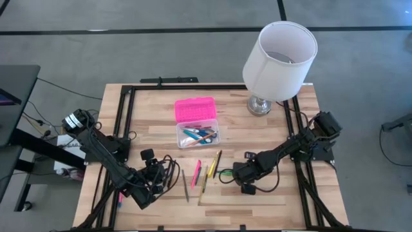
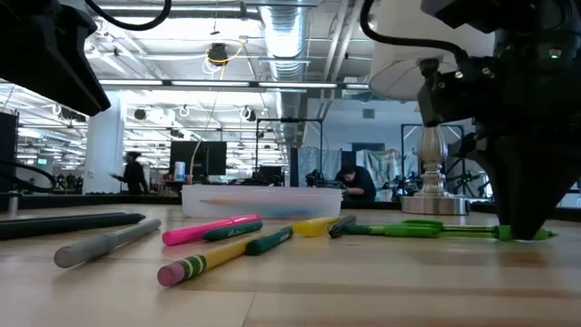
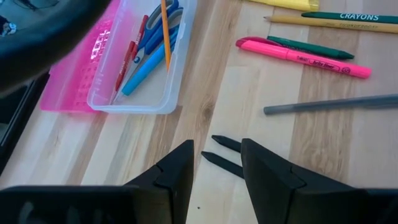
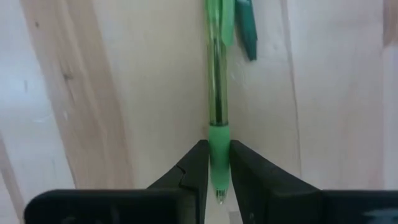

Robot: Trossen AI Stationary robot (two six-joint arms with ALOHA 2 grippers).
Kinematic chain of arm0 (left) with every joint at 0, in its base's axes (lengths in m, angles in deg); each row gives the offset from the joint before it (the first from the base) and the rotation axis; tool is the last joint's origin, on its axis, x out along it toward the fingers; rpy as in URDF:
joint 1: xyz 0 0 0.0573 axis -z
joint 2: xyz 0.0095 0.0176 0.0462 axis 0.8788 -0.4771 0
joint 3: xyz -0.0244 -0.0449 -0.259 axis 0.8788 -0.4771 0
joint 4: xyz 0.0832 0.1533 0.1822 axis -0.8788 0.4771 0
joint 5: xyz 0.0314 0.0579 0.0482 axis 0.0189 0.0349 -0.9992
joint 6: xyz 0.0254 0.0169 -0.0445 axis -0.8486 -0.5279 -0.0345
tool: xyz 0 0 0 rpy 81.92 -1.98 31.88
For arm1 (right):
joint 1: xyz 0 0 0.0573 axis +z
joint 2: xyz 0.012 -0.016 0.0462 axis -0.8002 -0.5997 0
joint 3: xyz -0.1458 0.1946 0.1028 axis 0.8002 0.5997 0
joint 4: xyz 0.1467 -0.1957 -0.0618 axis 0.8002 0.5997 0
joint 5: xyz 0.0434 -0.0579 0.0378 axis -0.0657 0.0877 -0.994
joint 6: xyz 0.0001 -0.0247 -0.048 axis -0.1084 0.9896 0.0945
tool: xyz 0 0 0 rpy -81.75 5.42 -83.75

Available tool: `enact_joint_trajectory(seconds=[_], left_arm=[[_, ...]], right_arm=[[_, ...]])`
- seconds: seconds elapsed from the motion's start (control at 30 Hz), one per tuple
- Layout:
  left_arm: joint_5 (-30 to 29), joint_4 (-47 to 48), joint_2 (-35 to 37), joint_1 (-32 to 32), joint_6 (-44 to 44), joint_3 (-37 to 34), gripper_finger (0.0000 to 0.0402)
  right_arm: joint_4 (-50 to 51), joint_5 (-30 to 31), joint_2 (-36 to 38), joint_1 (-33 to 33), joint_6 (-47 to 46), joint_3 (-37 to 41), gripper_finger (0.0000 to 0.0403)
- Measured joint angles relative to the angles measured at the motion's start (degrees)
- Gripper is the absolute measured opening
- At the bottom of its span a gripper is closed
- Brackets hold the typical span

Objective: Pick & place school supplies into a supply box
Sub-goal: Put the green pen into the pink supply box

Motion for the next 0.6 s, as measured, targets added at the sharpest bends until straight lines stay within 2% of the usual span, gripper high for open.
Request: enact_joint_trajectory(seconds=[0.3,0.53,0.6], left_arm=[[-0.1,0.0,0.0,0.2,0.0,0.0,0.0128],[-0.6,0.0,0.0,1.0,0.0,0.0,0.0128],[-0.6,0.0,0.0,1.1,0.0,0.0,0.0128]], right_arm=[[1.1,0.2,0.0,0.0,-1.1,-0.1,0.0058],[1.3,0.3,0.1,0.0,1.1,-0.2,0.0012],[1.3,0.5,0.1,0.0,1.6,-0.2,0.0011]])
